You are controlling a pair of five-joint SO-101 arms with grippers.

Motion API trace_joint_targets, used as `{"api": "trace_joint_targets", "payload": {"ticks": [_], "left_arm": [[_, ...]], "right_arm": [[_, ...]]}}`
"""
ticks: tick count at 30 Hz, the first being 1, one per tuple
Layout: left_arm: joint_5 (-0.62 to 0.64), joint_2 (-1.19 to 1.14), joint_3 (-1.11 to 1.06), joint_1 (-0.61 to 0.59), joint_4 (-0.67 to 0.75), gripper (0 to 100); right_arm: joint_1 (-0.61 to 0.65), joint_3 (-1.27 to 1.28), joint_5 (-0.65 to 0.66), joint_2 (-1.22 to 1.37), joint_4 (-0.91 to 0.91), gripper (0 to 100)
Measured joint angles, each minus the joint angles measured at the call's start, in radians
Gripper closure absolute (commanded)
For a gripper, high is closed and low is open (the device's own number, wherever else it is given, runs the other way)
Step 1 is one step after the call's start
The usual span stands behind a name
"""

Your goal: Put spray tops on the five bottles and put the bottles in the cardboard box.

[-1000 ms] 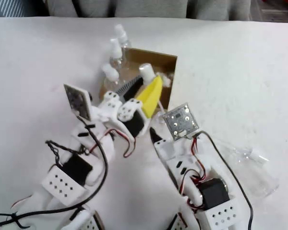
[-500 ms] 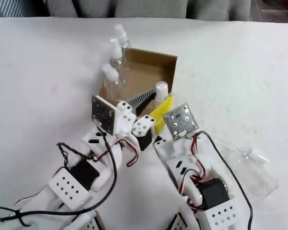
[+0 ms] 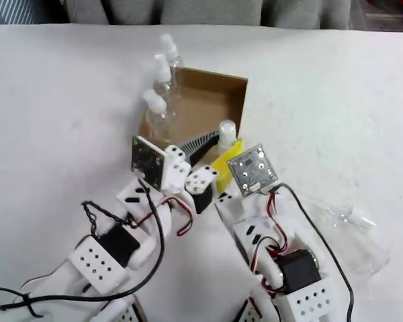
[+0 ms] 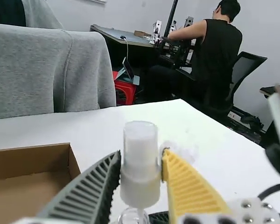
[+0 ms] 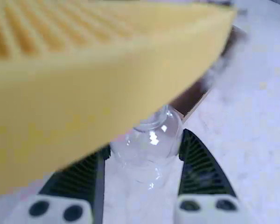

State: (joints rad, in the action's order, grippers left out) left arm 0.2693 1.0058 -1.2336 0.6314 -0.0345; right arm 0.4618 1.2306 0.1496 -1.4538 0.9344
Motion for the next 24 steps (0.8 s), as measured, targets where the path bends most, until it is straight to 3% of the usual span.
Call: {"api": "trace_joint_targets", "payload": {"ticks": [17, 24], "left_arm": [[0.000, 0.072, 0.000, -0.018, -0.003, 70], [0.000, 0.396, 0.000, -0.025, -0.244, 70]], "right_arm": [[0.000, 0.000, 0.000, 0.000, 0.000, 95.7], [-0.003, 0.000, 0.000, -0.006, -0.002, 95.7]]}}
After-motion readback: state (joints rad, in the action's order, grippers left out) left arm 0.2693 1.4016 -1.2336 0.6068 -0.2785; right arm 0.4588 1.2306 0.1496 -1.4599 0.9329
